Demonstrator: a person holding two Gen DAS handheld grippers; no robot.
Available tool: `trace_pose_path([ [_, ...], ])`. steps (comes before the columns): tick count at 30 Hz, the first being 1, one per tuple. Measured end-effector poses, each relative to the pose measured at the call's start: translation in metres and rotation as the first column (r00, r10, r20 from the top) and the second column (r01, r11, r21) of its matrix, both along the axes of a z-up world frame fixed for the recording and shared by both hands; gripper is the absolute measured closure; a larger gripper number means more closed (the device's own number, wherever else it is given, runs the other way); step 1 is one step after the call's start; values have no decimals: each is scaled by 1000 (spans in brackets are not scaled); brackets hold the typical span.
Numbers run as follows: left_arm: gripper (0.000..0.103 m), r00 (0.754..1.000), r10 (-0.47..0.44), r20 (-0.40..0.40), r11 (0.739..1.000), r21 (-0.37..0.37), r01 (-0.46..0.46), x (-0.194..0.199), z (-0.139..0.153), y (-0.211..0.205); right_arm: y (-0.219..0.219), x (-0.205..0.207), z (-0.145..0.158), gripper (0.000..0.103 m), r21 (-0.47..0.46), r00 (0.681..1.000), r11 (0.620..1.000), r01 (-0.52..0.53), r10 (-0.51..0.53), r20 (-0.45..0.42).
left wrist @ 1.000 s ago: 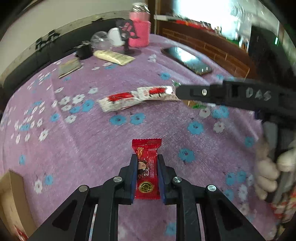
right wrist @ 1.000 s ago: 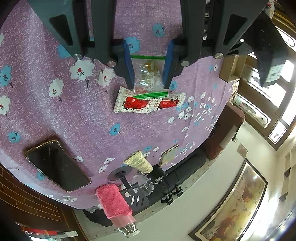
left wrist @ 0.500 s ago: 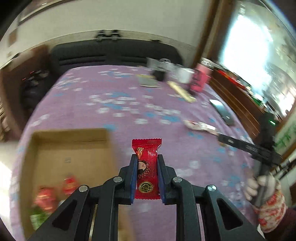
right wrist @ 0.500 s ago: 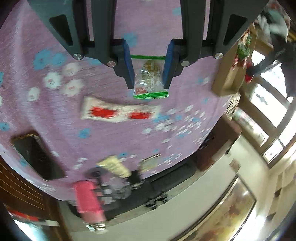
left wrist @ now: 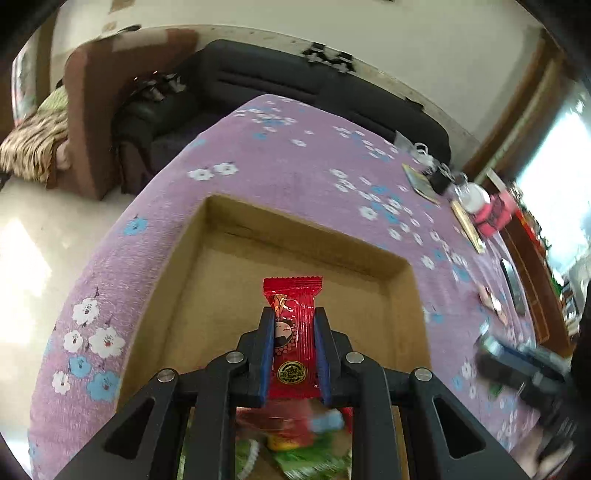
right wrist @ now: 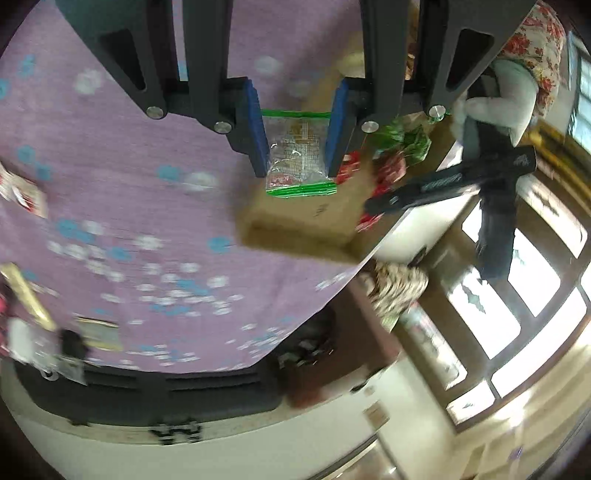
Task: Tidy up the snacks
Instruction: 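Carry both held snacks into the cardboard box and open both tools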
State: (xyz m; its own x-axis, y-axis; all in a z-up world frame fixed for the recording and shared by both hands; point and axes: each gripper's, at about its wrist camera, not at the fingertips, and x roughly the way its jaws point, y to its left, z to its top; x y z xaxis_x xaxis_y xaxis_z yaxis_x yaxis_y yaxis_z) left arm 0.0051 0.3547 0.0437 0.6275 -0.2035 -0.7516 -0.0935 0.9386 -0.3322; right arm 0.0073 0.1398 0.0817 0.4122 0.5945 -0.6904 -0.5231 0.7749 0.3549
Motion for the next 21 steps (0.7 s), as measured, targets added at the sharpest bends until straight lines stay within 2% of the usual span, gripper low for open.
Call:
trace_pose_path([
  [4, 82, 999, 48, -9, 999, -20, -48, 7, -5, 14, 43, 0, -17, 73, -80, 999, 996, -36, 35, -14],
  [6, 77, 998, 66, -6, 996, -58, -66, 7, -7, 22, 55, 2, -26, 73, -106, 999, 994, -40, 37, -23],
  [8, 64, 997, 78, 9, 991, -107, -77, 1, -8, 31, 65, 4, -32, 73, -124, 999, 992, -36, 32, -29],
  [12, 58, 995, 90, 44, 987, -139, -83, -13, -2, 38, 70, 4, -34, 72, -137, 1000, 990, -23, 21, -16],
  [15, 51, 991, 109, 82, 982, -161, -94, -30, 8, 40, 65, 2, -28, 63, -113, 1000, 994, -13, 11, -19],
  [20, 31, 982, 129, 138, 977, -184, -103, -53, 27, 34, 48, 2, -19, 61, -85, 1000, 996, 18, -20, -18],
  [21, 30, 980, 132, 149, 974, -202, -100, -61, 31, 31, 41, 0, -17, 61, -80, 999, 996, 28, -29, -19],
])
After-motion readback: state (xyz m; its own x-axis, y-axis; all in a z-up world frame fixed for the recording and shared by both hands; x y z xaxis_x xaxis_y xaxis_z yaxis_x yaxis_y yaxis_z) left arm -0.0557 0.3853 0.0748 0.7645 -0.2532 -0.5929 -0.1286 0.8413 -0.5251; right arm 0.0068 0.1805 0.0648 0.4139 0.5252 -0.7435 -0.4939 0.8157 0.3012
